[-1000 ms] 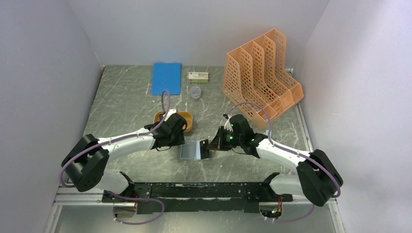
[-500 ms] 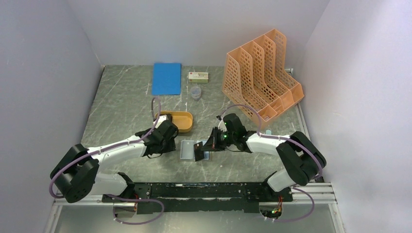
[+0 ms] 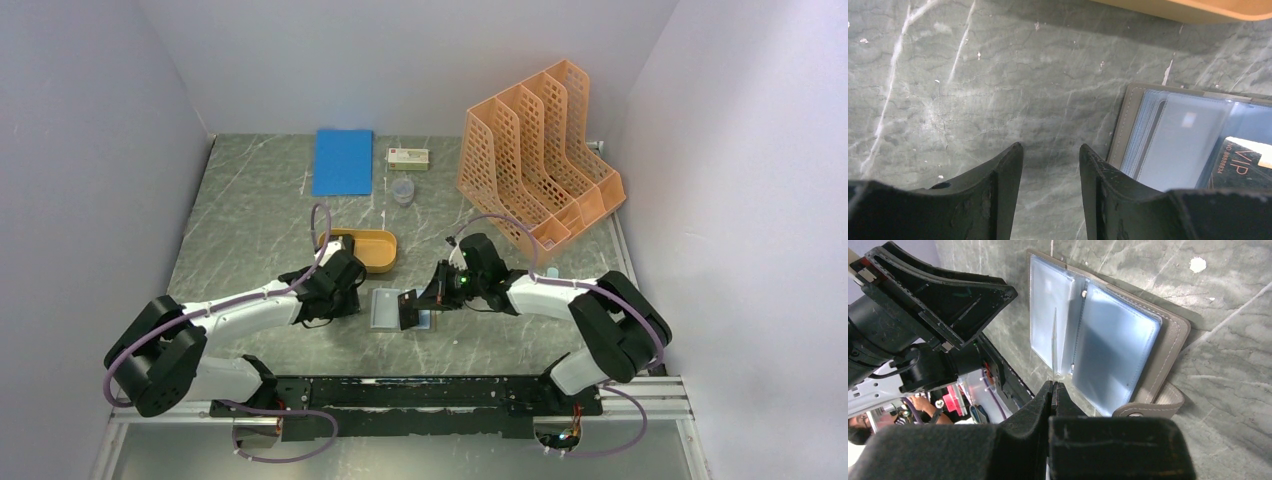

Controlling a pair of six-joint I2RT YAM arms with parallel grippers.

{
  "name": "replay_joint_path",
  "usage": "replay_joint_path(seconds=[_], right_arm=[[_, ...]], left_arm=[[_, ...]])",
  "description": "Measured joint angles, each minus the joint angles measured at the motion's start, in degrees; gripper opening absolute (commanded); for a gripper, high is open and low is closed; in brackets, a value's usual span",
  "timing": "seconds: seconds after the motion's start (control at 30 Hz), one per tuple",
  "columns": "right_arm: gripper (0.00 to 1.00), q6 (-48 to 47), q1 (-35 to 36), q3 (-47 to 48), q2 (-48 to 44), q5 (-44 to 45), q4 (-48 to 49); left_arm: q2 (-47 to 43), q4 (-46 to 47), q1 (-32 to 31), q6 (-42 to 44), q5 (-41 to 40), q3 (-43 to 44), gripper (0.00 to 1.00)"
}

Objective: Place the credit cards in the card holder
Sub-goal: Insert the credit card into the card holder.

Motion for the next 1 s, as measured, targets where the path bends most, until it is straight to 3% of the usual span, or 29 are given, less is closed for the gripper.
replay_joint_path(seconds=[1.0], right_arm=[[0.0,1.55,-0.09,-1.31,2.25,-0.22,2.51]], left_arm=[[0.09,5.97,0.22,-0.42,2.54,-1.88,0.3]])
